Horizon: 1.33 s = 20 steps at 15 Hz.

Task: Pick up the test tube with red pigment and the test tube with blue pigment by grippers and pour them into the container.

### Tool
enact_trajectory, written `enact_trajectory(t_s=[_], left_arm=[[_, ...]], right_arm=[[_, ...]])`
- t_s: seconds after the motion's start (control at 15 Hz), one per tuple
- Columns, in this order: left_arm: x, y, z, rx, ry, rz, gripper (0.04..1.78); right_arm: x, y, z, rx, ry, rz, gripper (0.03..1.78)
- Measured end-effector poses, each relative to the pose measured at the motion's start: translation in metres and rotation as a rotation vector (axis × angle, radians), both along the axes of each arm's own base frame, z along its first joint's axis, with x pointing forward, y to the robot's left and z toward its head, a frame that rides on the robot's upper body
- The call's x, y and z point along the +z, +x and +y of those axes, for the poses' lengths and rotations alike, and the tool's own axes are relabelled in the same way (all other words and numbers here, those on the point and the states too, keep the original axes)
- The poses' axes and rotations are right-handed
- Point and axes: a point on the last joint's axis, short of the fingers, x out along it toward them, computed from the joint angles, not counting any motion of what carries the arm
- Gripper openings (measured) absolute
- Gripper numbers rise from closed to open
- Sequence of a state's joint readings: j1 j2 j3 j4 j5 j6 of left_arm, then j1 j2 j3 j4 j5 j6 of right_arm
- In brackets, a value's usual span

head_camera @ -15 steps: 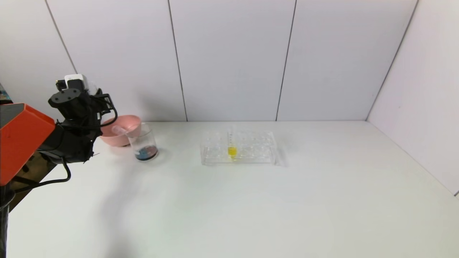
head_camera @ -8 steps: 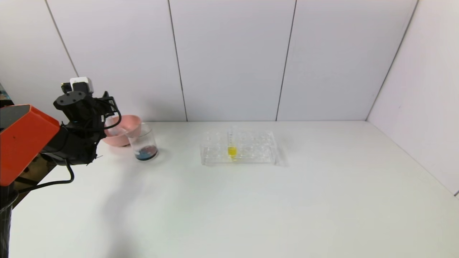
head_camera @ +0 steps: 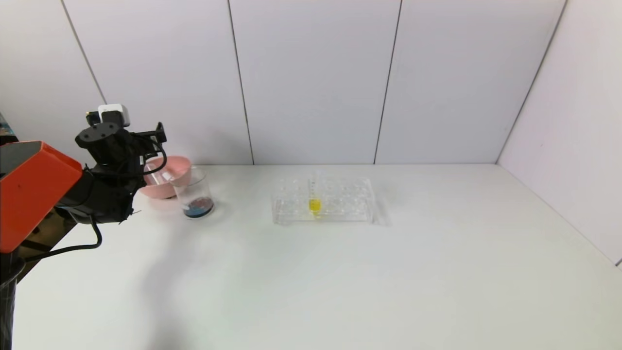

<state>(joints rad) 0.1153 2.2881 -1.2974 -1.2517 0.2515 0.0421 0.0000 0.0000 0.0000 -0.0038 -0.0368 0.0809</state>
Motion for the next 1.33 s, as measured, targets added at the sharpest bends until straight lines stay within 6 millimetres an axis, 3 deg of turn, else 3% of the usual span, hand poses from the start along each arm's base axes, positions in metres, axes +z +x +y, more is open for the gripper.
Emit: enact_trajectory(t_s=[0.33, 0.53, 0.73, 1.33], left_arm=[[0.015, -0.01, -0.006, -0.093, -0.023, 0.19, 1.77], [0.029, -0.031, -0.013, -0.216, -0.035, 0.326, 1.76], [0.047, -0.065, -0.02, -0.307, -0.03, 0.349, 1.76], [0.097, -0.203, -0.038, -0.435, 0.028, 0.251, 1.76]], right_arm=[[0.0, 0.0, 0.0, 0.0, 0.0, 0.0, 1.77], [0.0, 0.0, 0.0, 0.0, 0.0, 0.0, 1.77], [0.0, 0.0, 0.0, 0.0, 0.0, 0.0, 1.77], [0.0, 0.0, 0.0, 0.0, 0.0, 0.0, 1.77]])
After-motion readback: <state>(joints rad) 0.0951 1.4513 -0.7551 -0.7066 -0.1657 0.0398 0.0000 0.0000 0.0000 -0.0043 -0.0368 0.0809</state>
